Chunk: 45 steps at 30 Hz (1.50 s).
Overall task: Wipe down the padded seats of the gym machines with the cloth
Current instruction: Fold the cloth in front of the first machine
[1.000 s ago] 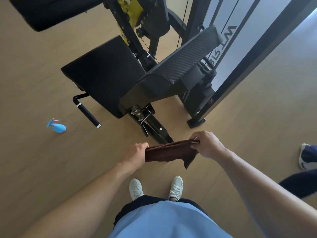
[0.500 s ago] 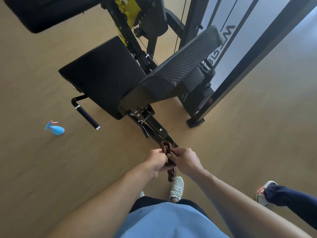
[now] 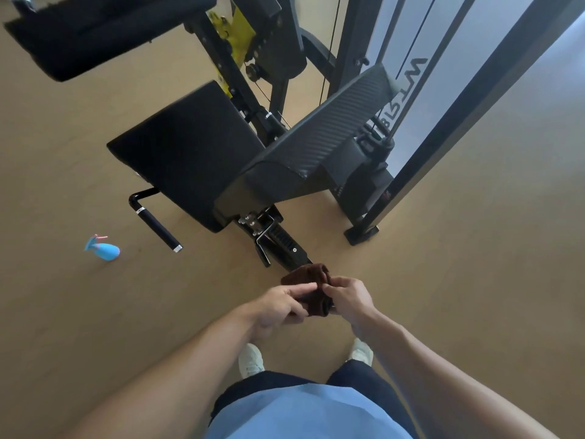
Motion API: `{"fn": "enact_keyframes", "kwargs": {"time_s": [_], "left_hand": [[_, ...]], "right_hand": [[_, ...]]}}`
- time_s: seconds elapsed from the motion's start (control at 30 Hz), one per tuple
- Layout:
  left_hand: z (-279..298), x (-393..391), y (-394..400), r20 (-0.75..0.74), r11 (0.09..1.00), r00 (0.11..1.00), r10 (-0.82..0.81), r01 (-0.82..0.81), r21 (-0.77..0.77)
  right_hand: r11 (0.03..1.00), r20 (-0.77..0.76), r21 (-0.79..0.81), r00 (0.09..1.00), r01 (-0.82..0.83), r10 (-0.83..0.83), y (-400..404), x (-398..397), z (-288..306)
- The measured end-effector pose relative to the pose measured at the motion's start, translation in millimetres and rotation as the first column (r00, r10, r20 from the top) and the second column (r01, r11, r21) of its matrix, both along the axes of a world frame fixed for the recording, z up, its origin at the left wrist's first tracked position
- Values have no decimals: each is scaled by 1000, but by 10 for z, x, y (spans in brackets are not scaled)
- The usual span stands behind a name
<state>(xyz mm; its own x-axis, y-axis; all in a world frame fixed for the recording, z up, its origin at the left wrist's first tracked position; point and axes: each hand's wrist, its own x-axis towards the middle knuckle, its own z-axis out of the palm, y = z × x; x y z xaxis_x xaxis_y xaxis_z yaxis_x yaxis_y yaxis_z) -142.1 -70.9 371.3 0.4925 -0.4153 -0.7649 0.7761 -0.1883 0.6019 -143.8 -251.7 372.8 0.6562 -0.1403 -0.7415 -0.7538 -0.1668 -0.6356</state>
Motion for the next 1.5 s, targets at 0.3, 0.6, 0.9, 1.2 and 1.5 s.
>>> {"fn": "enact_keyframes", "kwargs": {"time_s": [0.3,0.6,0.9,1.2,1.5], "left_hand": [[-6,-48,-1362,-20,999,999,29,-28,47],[-175,-335,-2659,213,953,967,136,-187,240],[-620,-468,-2476,127,647,702,701,-701,300],[-1274,-548,-1673,-103,513,503,858,-842,168],[-2037,-434,-1394,-207,417,375,904,-879,230]], "right_hand": [[990,-96,43,986,-133,137,-953,349,-320],[967,-224,37,941,-252,254,-1918,558,-297],[977,-325,146,925,-155,195,-1851,656,-570],[775,-270,590,849,-227,455,-1731,1037,-343],[933,-240,-99,918,-347,316,-1740,1460,-1483]]}}
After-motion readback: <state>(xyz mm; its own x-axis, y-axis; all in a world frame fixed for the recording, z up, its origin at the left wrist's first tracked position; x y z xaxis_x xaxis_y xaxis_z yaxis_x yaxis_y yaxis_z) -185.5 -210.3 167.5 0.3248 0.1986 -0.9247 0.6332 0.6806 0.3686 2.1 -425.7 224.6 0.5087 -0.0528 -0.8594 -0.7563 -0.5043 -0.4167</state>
